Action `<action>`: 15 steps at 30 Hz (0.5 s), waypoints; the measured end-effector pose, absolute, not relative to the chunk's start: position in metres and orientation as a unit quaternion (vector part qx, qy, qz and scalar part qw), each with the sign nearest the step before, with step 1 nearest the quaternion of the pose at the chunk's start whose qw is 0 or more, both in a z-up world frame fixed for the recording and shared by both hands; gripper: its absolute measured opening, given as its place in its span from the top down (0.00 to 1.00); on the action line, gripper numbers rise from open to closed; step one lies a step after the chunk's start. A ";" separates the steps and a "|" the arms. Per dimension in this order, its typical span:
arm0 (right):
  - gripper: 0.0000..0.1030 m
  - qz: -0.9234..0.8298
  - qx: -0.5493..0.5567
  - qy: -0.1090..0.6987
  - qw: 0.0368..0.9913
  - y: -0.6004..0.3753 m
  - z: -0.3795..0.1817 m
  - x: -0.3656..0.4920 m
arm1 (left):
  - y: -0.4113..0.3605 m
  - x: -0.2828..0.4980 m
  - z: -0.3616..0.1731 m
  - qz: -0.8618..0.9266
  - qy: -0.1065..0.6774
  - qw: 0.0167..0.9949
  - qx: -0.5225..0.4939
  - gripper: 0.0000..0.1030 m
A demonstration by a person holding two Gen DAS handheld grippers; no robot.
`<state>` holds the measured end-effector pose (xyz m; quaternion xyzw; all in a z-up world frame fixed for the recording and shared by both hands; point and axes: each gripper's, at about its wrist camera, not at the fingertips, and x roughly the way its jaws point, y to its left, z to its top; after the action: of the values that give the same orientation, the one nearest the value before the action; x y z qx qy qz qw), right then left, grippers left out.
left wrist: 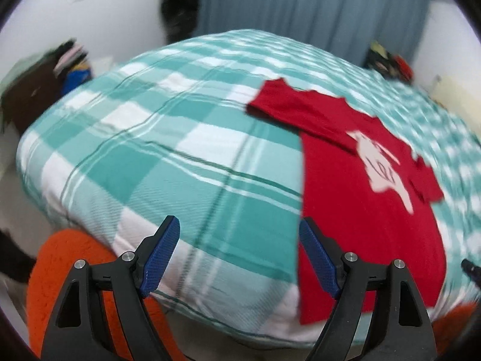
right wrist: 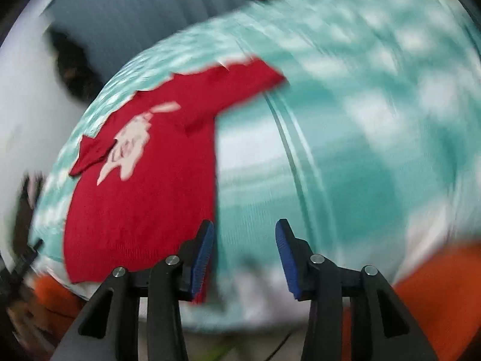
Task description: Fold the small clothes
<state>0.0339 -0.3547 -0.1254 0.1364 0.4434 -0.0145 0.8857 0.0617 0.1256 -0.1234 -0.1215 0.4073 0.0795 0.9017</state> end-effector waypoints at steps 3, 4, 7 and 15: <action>0.54 0.054 0.030 0.441 0.895 -0.321 -0.111 0.086 | 0.130 0.070 -0.137 0.096 0.433 0.887 -0.126 0.19; 0.54 0.082 -0.013 0.440 0.894 -0.306 -0.111 0.106 | 0.131 0.070 -0.141 0.101 0.438 0.885 -0.124 0.19; 0.55 0.137 -0.141 0.449 0.872 -0.264 -0.133 0.162 | 0.137 0.069 -0.144 0.119 0.445 0.878 -0.130 0.19; 0.93 0.132 -0.138 0.456 0.869 -0.294 -0.145 0.232 | 0.153 0.072 -0.155 0.159 0.470 0.853 -0.162 0.17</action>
<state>0.2325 -0.2941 -0.1451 -0.1381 0.4562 0.1322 0.8691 0.0723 0.1528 -0.1554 -0.1624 0.4703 0.1593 0.8527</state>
